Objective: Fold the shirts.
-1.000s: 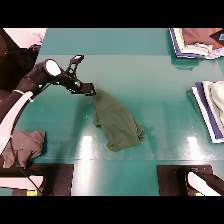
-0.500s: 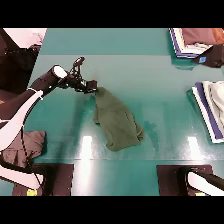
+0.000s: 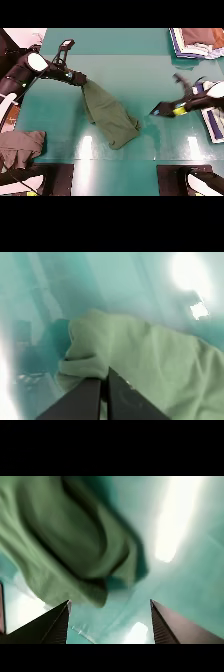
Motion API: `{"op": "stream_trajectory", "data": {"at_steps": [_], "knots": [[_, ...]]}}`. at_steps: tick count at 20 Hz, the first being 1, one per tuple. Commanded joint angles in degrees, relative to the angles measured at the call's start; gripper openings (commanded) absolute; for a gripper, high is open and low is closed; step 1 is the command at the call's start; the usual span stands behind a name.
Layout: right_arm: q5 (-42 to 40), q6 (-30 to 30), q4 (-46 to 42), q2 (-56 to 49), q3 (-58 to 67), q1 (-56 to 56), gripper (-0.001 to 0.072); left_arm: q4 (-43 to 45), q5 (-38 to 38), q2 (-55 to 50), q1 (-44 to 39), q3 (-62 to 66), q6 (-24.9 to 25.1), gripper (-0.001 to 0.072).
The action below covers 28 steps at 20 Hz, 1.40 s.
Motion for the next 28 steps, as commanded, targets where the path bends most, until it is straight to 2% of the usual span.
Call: {"op": "stream_trajectory", "data": {"at_steps": [1,6,7,8,9,11,16,20,24,28], "knots": [[-10.5,-7.1,7.7,-3.3,-10.1,9.5,0.0564,2.1,-3.6,3.1,0.0,0.0,0.0,0.0027],[-10.8,-9.4,8.6,-12.2,-4.6,18.1,0.0552,2.1,-5.7,3.1,0.0,0.0,0.0,0.0027],[-10.8,-9.4,8.5,-13.4,-3.2,18.8,0.0492,2.1,-6.1,3.1,0.0,0.0,0.0,0.0027],[-10.7,-9.5,8.5,-14.1,-2.1,18.9,0.0290,2.1,-6.4,3.1,0.0,0.0,0.0,0.0027],[-10.6,-9.5,8.3,-14.5,-0.9,18.6,0.0028,2.1,-6.6,3.2,0.0,0.0,-0.1,0.0027],[-9.6,-9.2,5.4,-13.5,2.0,17.7,0.0016,2.6,-6.2,4.7,0.1,0.1,-0.5,0.0027],[-3.1,-2.1,-7.7,-1.6,16.0,9.4,0.0015,7.0,-6.1,16.8,0.0,8.5,-0.5,0.0027],[-1.6,-2.1,-8.5,6.7,30.1,3.0,0.0015,2.2,-11.1,25.2,0.0,19.8,-0.4,0.0027],[-0.5,-2.1,-8.5,10.6,39.8,0.0,0.0015,-1.1,-18.9,26.9,0.0,30.2,-0.4,0.0027],[6.7,-0.7,-11.0,8.0,42.8,0.5,0.0015,-1.3,-21.8,25.1,0.0,27.4,-0.4,0.0027]]}}
